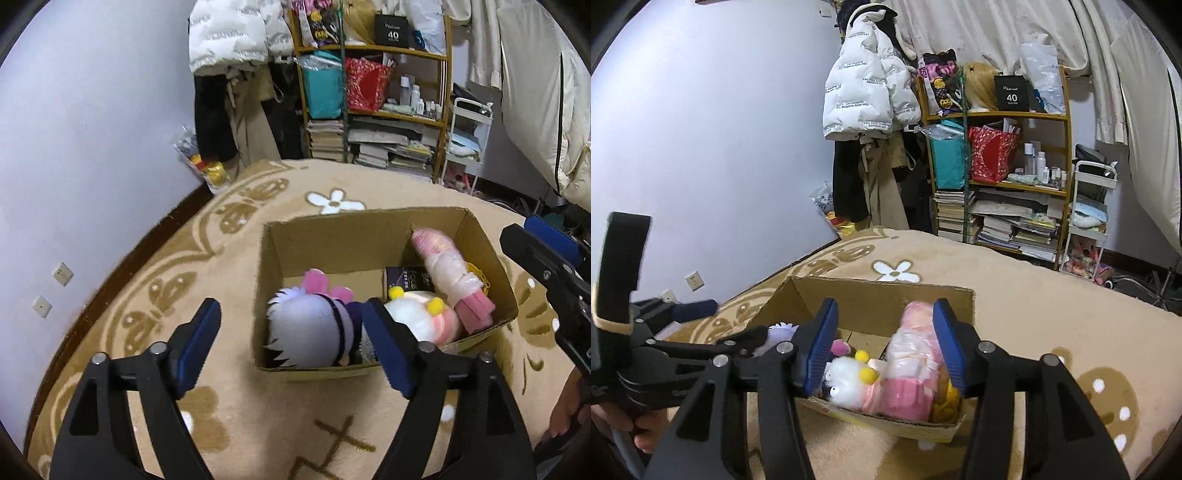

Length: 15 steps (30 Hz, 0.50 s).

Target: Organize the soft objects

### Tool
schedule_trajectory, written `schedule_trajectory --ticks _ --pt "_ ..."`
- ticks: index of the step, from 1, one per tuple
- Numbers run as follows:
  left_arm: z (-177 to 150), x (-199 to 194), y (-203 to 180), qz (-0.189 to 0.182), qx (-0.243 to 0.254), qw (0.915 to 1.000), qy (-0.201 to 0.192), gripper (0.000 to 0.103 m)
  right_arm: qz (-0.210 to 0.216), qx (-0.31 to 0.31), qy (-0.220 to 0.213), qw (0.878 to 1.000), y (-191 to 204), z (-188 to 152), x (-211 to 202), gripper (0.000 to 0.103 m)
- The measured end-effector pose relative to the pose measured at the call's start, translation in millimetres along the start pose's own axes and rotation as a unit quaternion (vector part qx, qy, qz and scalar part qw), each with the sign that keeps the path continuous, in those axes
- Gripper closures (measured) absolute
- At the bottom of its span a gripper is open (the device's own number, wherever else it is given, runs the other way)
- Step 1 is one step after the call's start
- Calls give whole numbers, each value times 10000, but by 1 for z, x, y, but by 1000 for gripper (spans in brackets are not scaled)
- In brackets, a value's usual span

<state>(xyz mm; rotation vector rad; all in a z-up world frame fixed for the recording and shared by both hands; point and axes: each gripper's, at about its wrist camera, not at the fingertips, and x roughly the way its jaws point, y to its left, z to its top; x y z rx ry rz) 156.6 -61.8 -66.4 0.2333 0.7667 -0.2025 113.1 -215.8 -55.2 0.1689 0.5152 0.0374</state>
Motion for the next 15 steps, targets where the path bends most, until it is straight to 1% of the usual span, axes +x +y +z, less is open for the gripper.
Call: schedule_trajectory --ticks 5,7,10,14,15 --pt "-4 -29 6 199 81 9994 -272 13 -86 20 -46 10000 -1 4 -14 31" --pt "-6 -42 8 247 101 9990 -361 12 -122 24 -60 9999 1 5 -20 21" --pt "-7 -61 9 277 99 9982 -523 9 -197 6 -156 9997 3 8 -33 13" --pt "-8 -89 7 371 142 9957 -836 3 -240 -55 -229 9994 7 11 -52 10" --pt "-9 -94 6 388 155 9952 -885 3 -276 -75 -253 9993 8 11 -58 6"
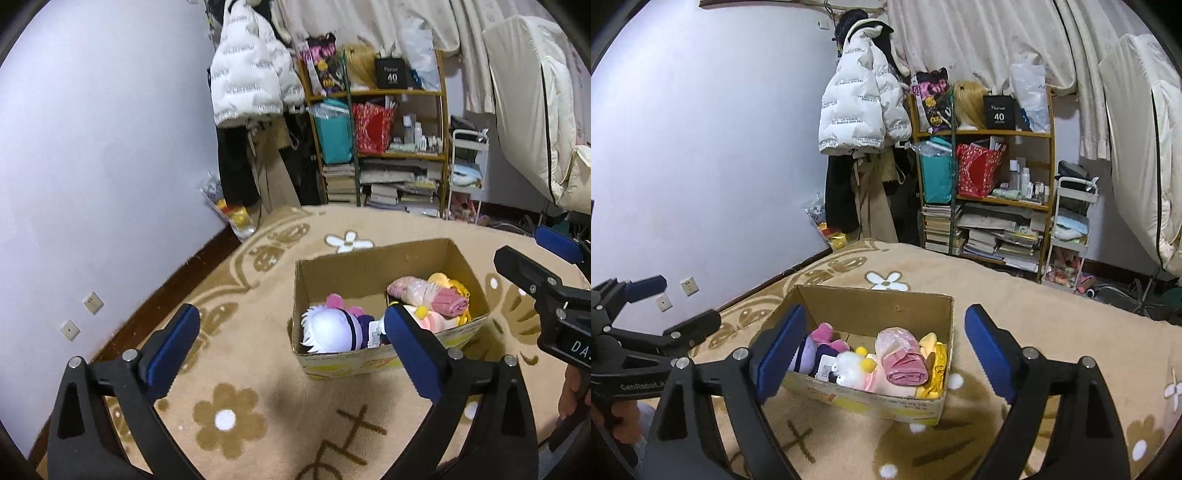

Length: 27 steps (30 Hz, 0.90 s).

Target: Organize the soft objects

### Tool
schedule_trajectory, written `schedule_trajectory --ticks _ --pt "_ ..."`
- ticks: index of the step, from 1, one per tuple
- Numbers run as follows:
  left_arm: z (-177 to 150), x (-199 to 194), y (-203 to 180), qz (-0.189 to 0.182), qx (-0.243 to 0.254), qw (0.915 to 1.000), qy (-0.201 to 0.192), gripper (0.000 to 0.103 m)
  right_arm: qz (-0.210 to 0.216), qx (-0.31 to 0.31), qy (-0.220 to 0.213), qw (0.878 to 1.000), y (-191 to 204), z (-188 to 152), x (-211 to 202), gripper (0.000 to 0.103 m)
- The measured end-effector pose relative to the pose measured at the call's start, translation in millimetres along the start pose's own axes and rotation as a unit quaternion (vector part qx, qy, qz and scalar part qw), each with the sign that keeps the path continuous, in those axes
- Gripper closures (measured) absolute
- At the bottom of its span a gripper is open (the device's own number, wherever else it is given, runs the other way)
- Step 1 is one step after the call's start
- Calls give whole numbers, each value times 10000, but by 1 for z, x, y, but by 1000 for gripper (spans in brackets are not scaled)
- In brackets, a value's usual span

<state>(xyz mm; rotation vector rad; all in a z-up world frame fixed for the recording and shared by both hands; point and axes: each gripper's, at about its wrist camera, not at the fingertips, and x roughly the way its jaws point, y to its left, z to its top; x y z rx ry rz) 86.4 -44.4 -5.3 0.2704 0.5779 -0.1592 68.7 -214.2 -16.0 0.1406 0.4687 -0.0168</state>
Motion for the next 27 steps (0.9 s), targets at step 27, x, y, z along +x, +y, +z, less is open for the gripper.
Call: schedule_trajectory --ticks 27 --pt "-27 -89 29 128 -280 9979 -578 1 -310 -55 -346 9989 7 -16 -87 0"
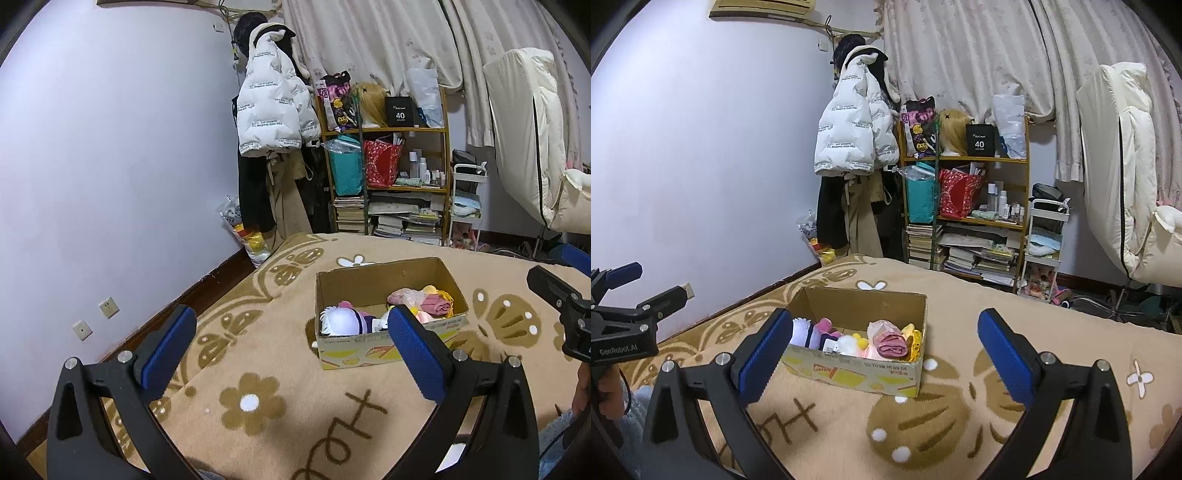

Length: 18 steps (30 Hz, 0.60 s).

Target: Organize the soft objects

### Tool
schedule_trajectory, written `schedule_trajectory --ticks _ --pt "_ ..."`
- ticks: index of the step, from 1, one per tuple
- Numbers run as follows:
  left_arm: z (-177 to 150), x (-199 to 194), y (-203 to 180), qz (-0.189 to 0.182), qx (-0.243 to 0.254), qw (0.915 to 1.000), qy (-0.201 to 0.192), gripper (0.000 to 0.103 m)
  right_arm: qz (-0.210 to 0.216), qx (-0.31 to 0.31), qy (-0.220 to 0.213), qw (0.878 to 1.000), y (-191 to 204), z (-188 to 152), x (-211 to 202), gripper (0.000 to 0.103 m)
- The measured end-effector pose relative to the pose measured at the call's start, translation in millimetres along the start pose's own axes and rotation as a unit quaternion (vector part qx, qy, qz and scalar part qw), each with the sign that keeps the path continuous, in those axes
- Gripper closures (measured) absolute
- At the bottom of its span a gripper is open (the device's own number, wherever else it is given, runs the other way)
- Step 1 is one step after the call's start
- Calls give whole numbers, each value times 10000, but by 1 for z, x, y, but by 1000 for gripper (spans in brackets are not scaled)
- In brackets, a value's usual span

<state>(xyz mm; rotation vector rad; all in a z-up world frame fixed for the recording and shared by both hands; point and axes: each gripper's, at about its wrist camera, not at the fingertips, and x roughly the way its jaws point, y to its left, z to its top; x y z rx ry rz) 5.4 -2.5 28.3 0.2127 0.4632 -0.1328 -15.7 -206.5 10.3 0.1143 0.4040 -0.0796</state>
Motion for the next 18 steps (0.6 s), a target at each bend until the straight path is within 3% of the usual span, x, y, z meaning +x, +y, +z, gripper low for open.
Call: schedule_trajectory --ticks 18 --pt "-13 11 -15 -59 151 9998 108 1 -121 41 153 9998 -7 -20 6 0"
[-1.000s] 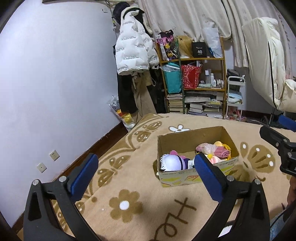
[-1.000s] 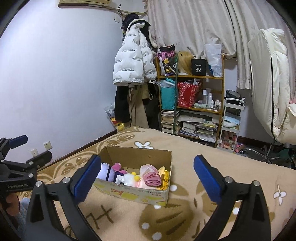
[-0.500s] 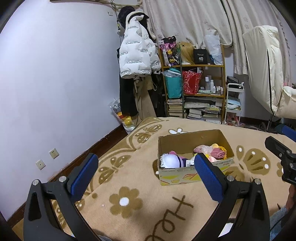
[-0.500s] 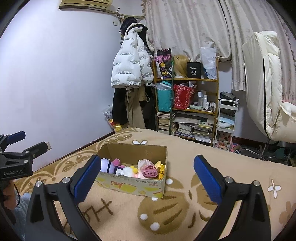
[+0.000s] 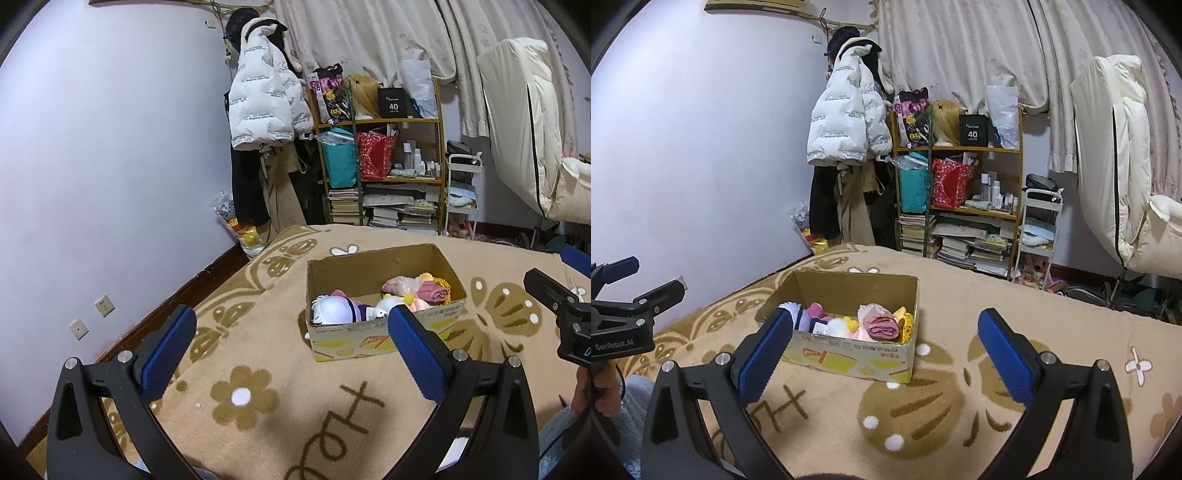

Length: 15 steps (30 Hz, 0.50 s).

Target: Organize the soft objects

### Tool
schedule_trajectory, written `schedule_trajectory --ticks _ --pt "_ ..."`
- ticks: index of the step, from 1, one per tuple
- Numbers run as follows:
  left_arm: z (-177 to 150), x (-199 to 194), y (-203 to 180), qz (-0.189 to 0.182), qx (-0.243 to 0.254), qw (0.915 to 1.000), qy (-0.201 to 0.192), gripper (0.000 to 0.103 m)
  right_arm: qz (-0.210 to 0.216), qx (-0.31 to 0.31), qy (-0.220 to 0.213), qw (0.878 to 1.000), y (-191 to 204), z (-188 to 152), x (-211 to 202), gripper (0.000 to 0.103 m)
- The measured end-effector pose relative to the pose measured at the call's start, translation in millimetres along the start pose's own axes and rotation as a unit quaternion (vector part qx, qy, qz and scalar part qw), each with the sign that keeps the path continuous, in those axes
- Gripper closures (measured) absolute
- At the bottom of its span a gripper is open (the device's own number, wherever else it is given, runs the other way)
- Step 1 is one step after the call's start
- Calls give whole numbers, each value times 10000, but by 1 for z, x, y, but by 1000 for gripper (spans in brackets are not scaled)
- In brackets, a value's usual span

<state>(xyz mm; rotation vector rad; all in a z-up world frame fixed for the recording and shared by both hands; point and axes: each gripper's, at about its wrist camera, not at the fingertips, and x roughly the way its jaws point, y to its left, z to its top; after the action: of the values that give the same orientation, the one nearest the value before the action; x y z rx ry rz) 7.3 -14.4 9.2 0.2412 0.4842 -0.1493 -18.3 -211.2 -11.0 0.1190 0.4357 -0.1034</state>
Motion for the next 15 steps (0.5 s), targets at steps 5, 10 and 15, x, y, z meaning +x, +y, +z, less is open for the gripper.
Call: schedule_trajectory --ticks 5,10,15 --pt "-3 8 -5 30 40 9999 95 1 -16 46 26 10000 -4 -2 2 0" --pt "-3 15 -8 94 139 9997 194 1 -15 40 80 10000 -7 -2 5 0" --pt "-4 16 -10 99 173 9996 193 1 -9 79 126 9999 -9 -4 10 0"
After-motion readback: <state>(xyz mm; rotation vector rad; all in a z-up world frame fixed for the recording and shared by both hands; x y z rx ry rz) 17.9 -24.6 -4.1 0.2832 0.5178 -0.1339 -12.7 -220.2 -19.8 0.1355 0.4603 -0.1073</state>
